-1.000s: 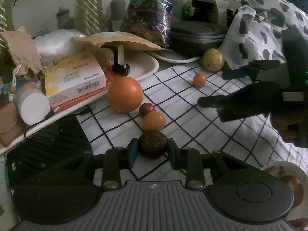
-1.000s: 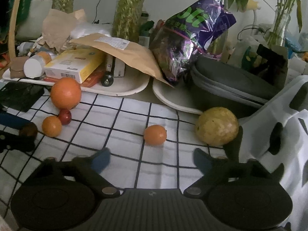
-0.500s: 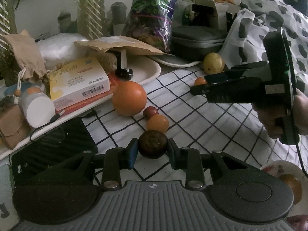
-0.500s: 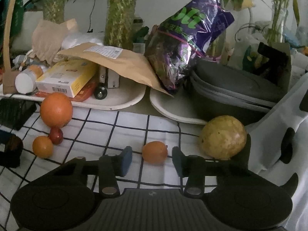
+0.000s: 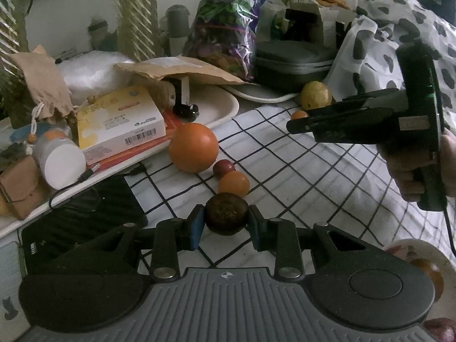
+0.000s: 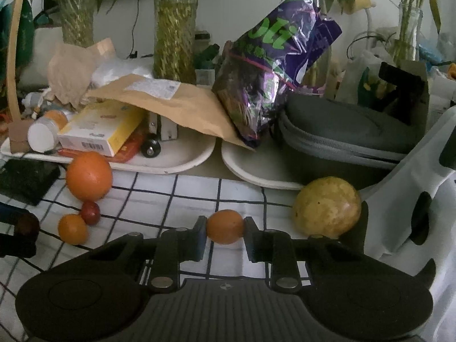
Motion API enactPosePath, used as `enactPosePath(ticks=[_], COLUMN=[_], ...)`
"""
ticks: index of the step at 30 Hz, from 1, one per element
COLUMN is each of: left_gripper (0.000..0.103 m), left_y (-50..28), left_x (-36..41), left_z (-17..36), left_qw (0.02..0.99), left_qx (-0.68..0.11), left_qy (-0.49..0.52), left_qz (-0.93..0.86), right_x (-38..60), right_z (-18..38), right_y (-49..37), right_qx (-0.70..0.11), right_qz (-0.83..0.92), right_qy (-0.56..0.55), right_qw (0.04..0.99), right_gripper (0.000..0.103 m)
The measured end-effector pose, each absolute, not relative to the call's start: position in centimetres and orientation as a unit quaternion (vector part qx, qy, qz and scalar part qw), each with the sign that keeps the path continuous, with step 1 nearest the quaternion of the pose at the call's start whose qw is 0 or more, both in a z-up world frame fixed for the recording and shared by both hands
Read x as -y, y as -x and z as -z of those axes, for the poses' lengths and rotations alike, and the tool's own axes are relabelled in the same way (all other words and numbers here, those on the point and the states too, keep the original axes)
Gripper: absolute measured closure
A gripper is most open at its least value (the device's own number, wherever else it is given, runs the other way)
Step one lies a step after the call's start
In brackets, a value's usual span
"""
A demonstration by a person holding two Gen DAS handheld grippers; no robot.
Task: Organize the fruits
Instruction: 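Grasp the dark brown round fruit with the left tool while the right tool grasps a small orange fruit, then carry both held fruits back over the white plate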
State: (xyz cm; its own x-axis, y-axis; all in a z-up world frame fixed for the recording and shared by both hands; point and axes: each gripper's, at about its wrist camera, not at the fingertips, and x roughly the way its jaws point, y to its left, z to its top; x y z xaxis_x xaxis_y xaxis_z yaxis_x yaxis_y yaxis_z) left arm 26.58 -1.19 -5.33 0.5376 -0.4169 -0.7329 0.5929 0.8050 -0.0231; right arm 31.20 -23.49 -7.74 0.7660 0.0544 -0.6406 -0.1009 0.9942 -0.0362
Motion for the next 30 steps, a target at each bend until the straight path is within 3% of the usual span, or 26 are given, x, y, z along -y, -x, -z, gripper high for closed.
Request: enactPosePath(ticks=[30], left_gripper=[0.071], left_y=[-16.7], left_x=[0.5], left_z=[1.0], left_qw=[0.875], left_qx=[-0.374], left_qy=[-0.067], left_qz=[0.301], right_x=[20.9], right_z=[2.0], right_y=[-18.1], right_qx=[-0.347], right_qz=[-0.121], right_qy=[0.034], right_qw=[0.930], right_gripper=[0.075])
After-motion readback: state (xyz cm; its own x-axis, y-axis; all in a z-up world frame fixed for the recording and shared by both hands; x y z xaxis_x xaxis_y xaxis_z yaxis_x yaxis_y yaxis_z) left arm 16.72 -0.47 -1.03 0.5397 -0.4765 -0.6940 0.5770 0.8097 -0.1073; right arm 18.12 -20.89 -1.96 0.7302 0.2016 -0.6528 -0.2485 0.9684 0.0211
